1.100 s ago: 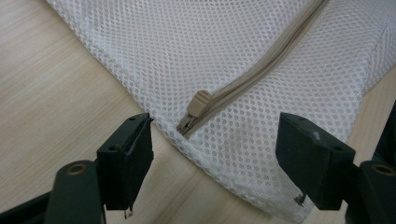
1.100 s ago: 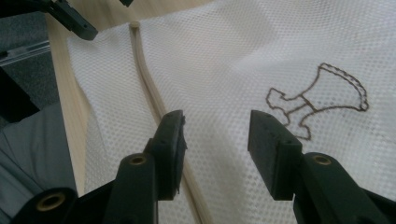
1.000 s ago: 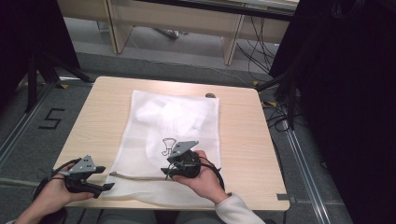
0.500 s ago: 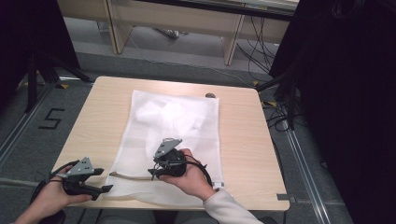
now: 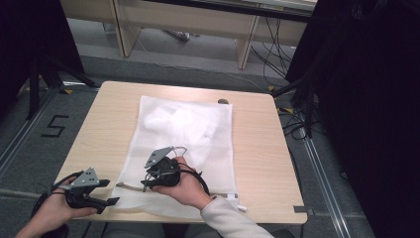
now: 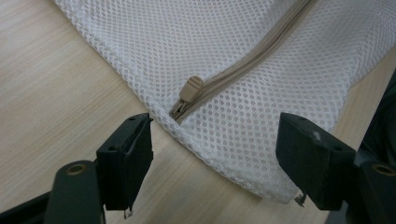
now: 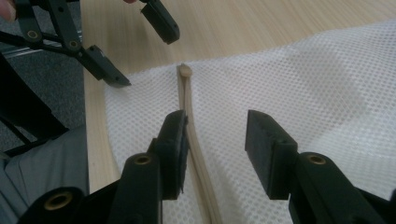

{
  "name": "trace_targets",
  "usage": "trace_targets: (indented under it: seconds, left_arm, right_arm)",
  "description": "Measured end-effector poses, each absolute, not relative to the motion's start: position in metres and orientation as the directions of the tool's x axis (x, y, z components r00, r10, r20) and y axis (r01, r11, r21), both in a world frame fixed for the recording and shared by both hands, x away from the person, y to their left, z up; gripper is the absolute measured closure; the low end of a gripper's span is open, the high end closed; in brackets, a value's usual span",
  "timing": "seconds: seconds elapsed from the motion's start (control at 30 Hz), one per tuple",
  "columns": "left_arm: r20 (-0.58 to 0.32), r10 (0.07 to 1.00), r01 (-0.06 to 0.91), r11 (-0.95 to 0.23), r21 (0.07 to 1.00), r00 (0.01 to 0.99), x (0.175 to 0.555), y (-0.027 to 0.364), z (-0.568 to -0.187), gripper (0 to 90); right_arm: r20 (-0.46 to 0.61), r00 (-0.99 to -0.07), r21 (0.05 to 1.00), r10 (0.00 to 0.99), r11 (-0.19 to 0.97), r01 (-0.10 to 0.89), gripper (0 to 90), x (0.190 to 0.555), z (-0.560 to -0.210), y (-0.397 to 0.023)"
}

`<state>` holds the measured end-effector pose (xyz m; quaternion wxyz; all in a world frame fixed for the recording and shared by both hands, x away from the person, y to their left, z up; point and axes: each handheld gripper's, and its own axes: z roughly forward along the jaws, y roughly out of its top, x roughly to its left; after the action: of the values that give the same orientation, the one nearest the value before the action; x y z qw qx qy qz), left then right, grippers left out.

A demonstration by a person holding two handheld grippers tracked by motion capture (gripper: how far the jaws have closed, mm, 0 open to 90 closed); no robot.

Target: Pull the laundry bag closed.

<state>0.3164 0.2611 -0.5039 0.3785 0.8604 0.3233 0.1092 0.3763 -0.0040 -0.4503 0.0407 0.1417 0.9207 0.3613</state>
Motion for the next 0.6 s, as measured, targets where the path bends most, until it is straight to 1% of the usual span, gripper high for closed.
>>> trace_targets:
  seconds: [0.23,0.3,0.33,0.43,0.53,0.57,0.6]
  left_arm:
    - [-0.060,0.639,0.475,-0.502,0.723,0.767,0.316,0.261,-0.504,26.5]
    - [-0.064,0.635,0.474,-0.501,0.724,0.770,0.317,0.261,-0.504,26.5]
    - [-0.080,0.642,0.488,-0.491,0.721,0.763,0.316,0.260,-0.505,26.4]
    - [-0.073,0.642,0.486,-0.496,0.719,0.763,0.316,0.260,-0.505,26.4]
    - [-0.084,0.644,0.490,-0.484,0.725,0.760,0.316,0.260,-0.505,26.4]
    - [-0.065,0.633,0.473,-0.502,0.724,0.771,0.317,0.261,-0.504,26.4]
    - [-0.066,0.634,0.474,-0.500,0.725,0.770,0.317,0.261,-0.504,26.4]
  right_arm:
    - [0.047,-0.961,0.669,0.274,0.706,0.234,61.8,0.378,-0.455,0.012]
    - [0.045,-0.963,0.665,0.266,0.711,0.228,62.5,0.380,-0.456,0.016]
    - [0.055,-0.962,0.664,0.267,0.710,0.235,63.2,0.380,-0.457,0.020]
    - [0.058,-0.965,0.659,0.256,0.716,0.230,63.9,0.381,-0.459,0.026]
    - [0.059,-0.967,0.658,0.248,0.719,0.224,64.1,0.382,-0.462,0.032]
    - [0.059,-0.967,0.658,0.248,0.719,0.224,64.1,0.382,-0.462,0.032]
    - [0.060,-0.967,0.656,0.248,0.720,0.225,64.2,0.382,-0.463,0.033]
